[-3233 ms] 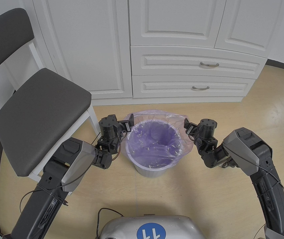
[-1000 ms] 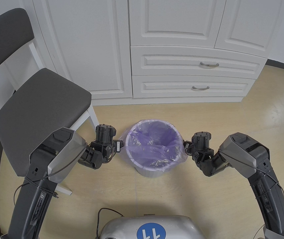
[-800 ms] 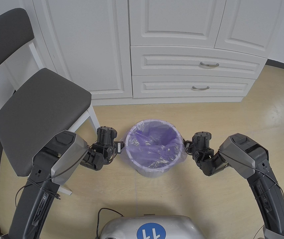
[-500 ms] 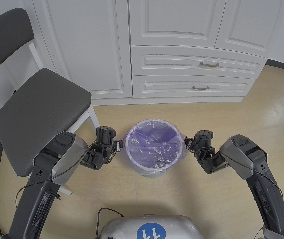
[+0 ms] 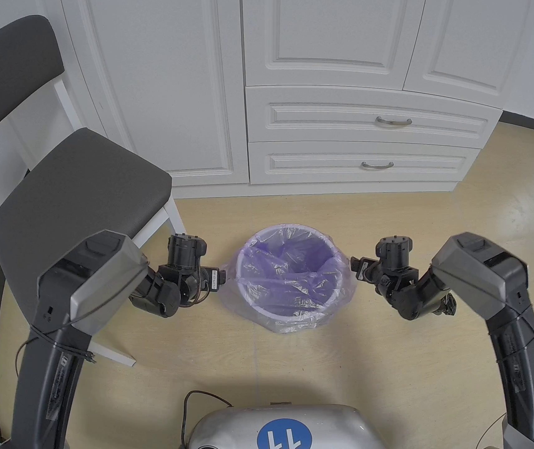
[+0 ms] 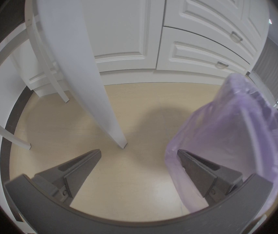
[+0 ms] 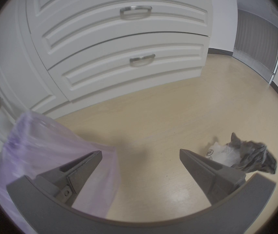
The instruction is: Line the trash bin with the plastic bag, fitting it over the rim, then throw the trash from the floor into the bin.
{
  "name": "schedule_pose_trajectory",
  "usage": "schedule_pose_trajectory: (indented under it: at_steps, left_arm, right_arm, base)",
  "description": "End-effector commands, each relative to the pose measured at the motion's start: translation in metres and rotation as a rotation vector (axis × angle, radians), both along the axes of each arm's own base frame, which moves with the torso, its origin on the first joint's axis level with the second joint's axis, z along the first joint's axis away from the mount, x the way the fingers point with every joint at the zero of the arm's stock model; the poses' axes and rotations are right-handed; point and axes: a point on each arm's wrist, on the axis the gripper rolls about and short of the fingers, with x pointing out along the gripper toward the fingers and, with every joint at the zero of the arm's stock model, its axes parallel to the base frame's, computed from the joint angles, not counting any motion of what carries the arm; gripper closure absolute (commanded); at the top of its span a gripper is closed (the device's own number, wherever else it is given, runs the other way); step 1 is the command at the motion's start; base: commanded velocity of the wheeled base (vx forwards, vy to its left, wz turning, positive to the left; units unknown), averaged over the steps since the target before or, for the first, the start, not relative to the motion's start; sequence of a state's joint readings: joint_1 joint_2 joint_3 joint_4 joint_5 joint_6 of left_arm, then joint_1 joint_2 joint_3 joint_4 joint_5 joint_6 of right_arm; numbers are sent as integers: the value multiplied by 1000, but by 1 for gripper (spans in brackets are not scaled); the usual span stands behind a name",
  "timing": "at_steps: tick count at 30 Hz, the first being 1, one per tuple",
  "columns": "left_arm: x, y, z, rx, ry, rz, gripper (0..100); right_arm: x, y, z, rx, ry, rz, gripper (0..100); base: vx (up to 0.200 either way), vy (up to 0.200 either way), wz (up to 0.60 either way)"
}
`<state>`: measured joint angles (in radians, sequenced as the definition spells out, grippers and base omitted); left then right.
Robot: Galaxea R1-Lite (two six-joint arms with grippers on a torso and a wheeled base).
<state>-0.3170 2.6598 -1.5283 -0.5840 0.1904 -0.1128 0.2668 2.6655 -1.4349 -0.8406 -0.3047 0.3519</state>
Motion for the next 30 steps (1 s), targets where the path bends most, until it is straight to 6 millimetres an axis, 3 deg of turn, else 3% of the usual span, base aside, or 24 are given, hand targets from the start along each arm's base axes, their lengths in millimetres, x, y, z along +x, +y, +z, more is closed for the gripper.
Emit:
schedule_pose_trajectory:
  at_steps: [1, 7, 13, 15, 19, 20, 22, 24, 25, 26, 29, 30]
  left_arm:
    - [-40, 14, 82, -25, -32, -104, 0]
    - [-44, 13, 91, -29, -53, -109, 0]
    - [-57, 10, 106, -32, -69, -124, 0]
    - [-59, 11, 110, -31, -79, -123, 0]
    - [-63, 11, 121, -45, -122, -127, 0]
    - [-72, 11, 130, -55, -169, -141, 0]
    - [-83, 15, 143, -74, -256, -190, 0]
    - [-91, 20, 148, -89, -304, -259, 0]
    - [-94, 23, 148, -91, -317, -284, 0]
    - [-96, 26, 149, -91, -327, -301, 0]
    - [-97, 30, 150, -94, -334, -314, 0]
    - [-97, 30, 150, -98, -340, -321, 0]
  right_arm:
    - [-42, -2, 91, 29, -19, 80, 0]
    - [-50, 0, 102, 25, -10, 90, 0]
    - [-62, 35, 110, 59, -21, 150, 0]
    - [-64, 58, 118, 57, 9, 189, 0]
    - [-57, 80, 143, -12, 121, 214, 0]
    - [-55, 93, 159, -48, 159, 216, 0]
    - [-48, 113, 168, -74, 180, 220, 0]
    - [-39, 128, 169, -86, 174, 224, 0]
    - [-36, 133, 151, -125, 219, 225, 0]
    - [-34, 135, 138, -168, 241, 236, 100]
    - [-30, 137, 127, -243, 228, 278, 100]
    - [-26, 140, 111, -273, 233, 293, 100]
  base:
    - [0, 0, 0]
    - [0, 0, 0]
    - [0, 0, 0]
    - [0, 0, 0]
    - [0, 0, 0]
    - [0, 0, 0]
    - [0, 0, 0]
    - [0, 0, 0]
    - [0, 0, 0]
    - [0, 0, 0]
    - [0, 0, 0]
    - [0, 0, 0]
